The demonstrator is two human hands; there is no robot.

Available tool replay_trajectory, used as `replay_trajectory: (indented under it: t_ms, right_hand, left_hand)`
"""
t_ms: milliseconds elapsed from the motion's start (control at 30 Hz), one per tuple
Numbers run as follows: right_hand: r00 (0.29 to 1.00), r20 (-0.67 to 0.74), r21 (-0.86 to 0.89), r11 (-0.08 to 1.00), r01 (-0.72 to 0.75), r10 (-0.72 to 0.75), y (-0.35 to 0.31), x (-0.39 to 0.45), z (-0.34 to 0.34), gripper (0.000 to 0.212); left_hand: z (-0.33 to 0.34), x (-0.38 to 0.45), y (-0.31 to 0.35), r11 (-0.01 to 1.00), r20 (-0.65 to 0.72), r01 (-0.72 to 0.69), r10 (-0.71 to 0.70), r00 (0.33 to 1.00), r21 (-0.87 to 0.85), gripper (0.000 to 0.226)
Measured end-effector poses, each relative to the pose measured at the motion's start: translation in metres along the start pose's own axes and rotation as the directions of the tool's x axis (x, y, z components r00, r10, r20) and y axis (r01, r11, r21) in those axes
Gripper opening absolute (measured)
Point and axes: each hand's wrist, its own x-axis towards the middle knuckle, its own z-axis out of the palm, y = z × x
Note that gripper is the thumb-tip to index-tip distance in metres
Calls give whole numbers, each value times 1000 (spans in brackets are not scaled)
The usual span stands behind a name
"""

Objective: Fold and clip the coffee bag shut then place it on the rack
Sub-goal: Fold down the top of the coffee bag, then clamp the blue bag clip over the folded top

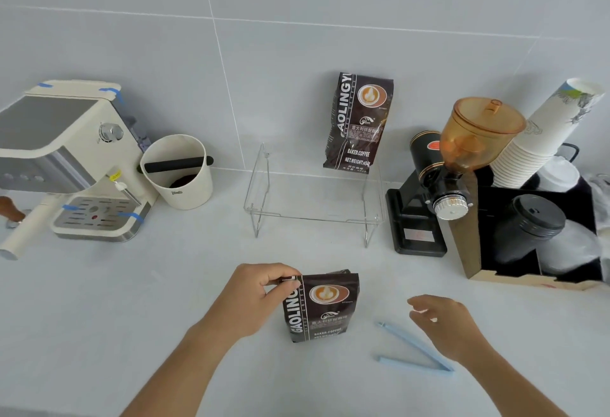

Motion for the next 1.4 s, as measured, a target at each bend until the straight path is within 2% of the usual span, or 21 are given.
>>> replay_trajectory:
  t_ms: [100, 233, 467, 600, 667, 767, 967, 1067, 1267, 1400]
  right_hand:
    - [989, 59, -71, 989, -131, 136, 36, -9, 14, 18]
    - [979, 71, -132, 974, -183, 193, 53, -18, 25, 18]
    - [980, 67, -206, 963, -172, 189, 56, -26, 27, 21]
    - [976, 60, -223, 956, -191, 209, 61, -33, 25, 9]
    - [975, 58, -233, 953, -194, 213, 64, -36, 27, 16]
    - [980, 40, -216, 959, -183, 196, 63, -35, 26, 15]
    - [996, -39, -49, 995, -85, 83, 47, -29, 10, 23]
    - [996, -72, 92, 995, -38, 45, 29, -23, -5, 27]
    - [991, -131, 300, 952, 65, -27, -13, -20, -44, 35]
    - [985, -152, 445, 883, 147, -87, -44, -23, -64, 26]
  left_hand:
    - [1, -2, -3, 1000, -8, 14, -14, 1000, -14, 23]
    - [1, -3, -6, 1000, -15, 13, -13, 1000, -16, 22]
    - [1, -1, -5, 1000, -43, 3, -3, 999, -6, 25]
    - [2, 1, -4, 1000, -48, 16, -17, 999, -14, 26]
    - [2, 1, -4, 1000, -48, 17, -17, 999, -15, 27]
    - [2, 2, -4, 1000, -51, 18, -19, 999, -14, 22]
    - [2, 3, -3, 998, -42, 49, -50, 998, -25, 21]
    - [2, 2, -2, 996, -46, 74, -75, 996, -40, 24]
    - [3, 5, -3, 988, -36, 117, -122, 992, -105, 27]
    - [4, 6, -7, 973, -54, 150, -161, 985, -177, 27]
